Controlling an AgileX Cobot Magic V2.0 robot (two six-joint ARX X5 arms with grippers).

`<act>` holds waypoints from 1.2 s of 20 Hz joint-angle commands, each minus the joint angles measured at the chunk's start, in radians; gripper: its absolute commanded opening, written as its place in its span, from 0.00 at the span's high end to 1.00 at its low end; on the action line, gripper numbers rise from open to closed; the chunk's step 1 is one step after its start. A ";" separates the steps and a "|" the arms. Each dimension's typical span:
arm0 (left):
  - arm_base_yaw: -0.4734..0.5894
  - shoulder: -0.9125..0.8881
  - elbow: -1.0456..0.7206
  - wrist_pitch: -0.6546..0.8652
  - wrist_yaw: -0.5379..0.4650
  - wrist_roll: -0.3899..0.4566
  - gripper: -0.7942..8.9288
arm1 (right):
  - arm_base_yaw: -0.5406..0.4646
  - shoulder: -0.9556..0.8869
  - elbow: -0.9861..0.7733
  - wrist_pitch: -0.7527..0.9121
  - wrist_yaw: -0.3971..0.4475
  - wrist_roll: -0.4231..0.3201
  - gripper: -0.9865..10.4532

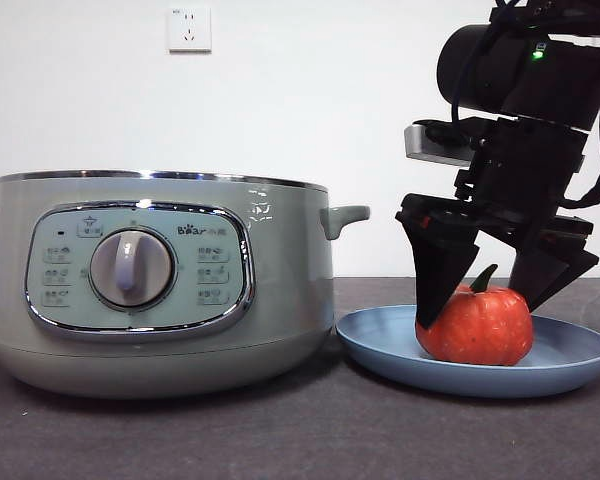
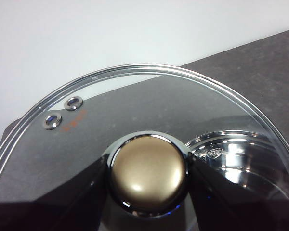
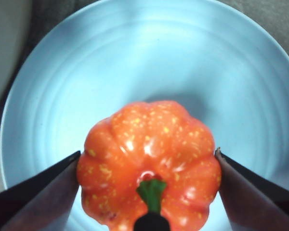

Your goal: Take the pumpkin out from the steamer,put the pumpkin in the blue plate,close the lid

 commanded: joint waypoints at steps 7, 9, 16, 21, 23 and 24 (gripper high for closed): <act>-0.002 -0.011 0.009 0.052 0.093 0.000 0.93 | 0.002 -0.119 -0.010 0.002 -0.004 0.068 0.42; -0.002 -0.002 0.009 0.060 0.099 -0.022 0.93 | 0.002 -0.216 -0.010 -0.001 -0.004 0.068 0.42; -0.002 0.166 0.009 0.139 0.259 -0.052 0.93 | 0.002 -0.549 -0.010 0.000 0.004 0.087 0.42; -0.002 0.316 0.009 0.159 0.285 -0.076 0.93 | 0.001 -0.661 -0.010 -0.013 0.057 0.086 0.42; -0.002 0.362 0.008 0.163 0.328 -0.081 0.93 | 0.001 -0.678 -0.010 -0.021 0.056 0.086 0.42; -0.002 0.384 0.008 0.166 0.342 -0.090 0.93 | 0.001 -0.684 -0.010 -0.026 0.057 0.086 0.42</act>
